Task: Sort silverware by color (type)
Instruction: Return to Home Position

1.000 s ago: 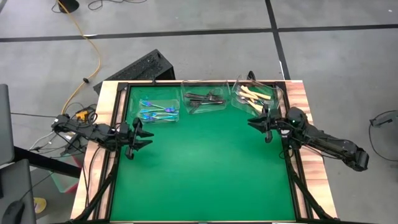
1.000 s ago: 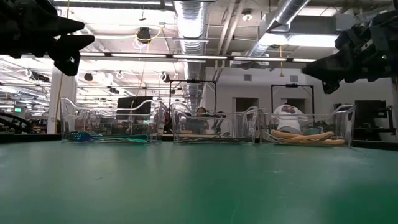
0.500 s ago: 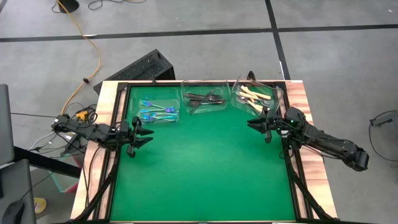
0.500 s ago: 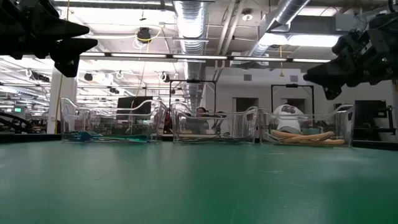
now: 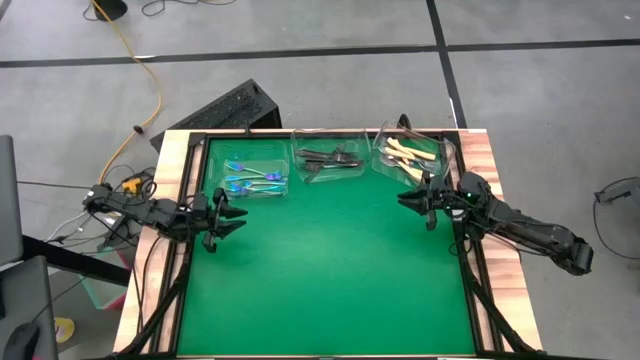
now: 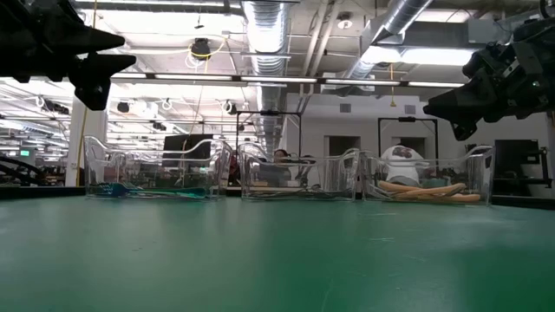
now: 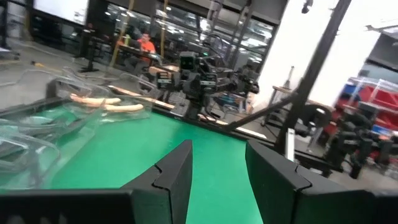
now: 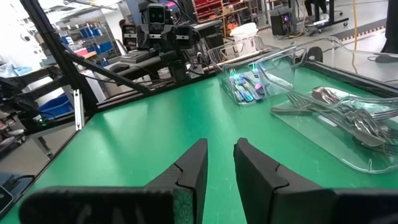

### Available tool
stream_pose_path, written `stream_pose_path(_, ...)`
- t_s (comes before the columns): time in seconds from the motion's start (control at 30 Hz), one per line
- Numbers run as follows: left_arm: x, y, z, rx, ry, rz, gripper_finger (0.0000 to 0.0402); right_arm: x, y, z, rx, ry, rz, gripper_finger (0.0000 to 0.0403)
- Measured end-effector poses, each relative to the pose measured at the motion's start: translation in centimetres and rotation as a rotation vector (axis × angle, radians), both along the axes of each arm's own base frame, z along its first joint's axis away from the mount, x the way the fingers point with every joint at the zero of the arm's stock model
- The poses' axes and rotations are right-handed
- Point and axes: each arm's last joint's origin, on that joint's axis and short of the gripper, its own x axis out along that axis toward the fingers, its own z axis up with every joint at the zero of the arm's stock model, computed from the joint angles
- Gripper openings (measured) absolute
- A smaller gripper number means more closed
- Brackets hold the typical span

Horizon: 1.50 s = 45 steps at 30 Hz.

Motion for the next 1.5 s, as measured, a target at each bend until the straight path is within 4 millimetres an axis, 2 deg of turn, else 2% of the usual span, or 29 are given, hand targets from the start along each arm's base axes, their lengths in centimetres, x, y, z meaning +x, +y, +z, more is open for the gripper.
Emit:
stream_pose_path(0.23, -0.15, 0.34, 0.58, -0.061, -0.020, 0.102, 0.0132, 0.00, 0.00, -0.02, 0.001, 0.002, 0.000, 0.0102)
stream_pose_path(0.53, -0.13, 0.28, 0.19, -0.102, 0.021, 0.080, 0.0132, 0.00, 0.00, -0.03, 0.001, 0.003, 0.000, 0.0102)
stream_pose_path(0.73, -0.15, 0.34, 0.20, 0.008, 0.035, 0.107, 0.0132, 0.00, 0.00, -0.04, 0.001, 0.003, 0.001, 0.0102)
stream_pose_path(1.03, -0.14, 0.27, 0.18, 0.083, 0.050, 0.086, 0.0132, 0.00, 0.00, -0.04, 0.001, 0.004, 0.001, 0.0102)
stream_pose_path(1.5, -0.14, 0.27, 0.17, 0.083, 0.051, 0.086, 0.0132, 0.00, 0.00, -0.04, 0.002, 0.004, 0.001, 0.0102)
